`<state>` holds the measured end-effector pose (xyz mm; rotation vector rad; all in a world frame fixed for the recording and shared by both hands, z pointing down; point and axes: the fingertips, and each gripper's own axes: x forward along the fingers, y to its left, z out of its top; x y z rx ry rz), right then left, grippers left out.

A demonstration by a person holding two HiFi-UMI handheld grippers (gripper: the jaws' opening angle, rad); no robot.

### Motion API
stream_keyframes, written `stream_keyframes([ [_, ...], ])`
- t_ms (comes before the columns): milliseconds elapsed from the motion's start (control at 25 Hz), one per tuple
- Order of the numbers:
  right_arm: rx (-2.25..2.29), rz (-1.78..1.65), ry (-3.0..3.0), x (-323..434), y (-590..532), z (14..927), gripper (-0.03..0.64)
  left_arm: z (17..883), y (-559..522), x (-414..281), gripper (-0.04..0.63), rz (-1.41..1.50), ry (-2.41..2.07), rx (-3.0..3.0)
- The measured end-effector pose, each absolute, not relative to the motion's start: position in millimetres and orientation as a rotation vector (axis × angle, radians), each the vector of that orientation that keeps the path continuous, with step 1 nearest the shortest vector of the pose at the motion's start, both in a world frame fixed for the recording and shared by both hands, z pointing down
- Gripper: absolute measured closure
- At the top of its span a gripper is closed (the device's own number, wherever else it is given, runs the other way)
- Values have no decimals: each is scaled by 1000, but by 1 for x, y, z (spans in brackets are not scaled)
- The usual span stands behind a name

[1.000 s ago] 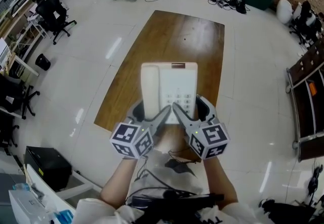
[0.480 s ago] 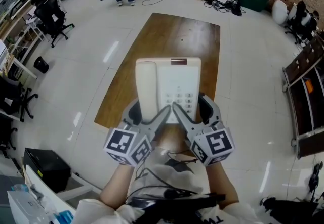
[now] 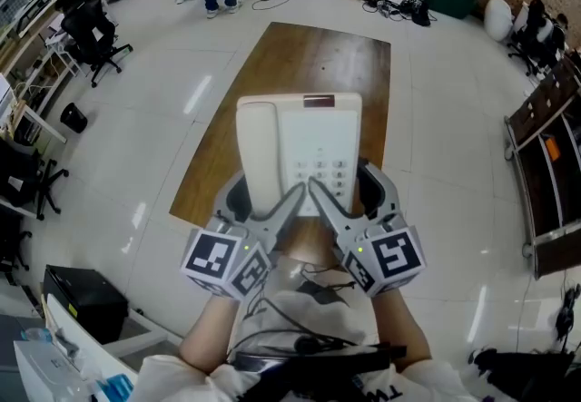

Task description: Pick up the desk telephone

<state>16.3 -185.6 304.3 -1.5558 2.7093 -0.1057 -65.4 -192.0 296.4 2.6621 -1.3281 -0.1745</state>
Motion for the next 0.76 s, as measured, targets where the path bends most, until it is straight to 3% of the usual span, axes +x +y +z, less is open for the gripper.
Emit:
stream_keyframes([
  [760,-1581,-119,2704,20,-184,309,299,303,-192,-62,247,-171,-1307,2640],
])
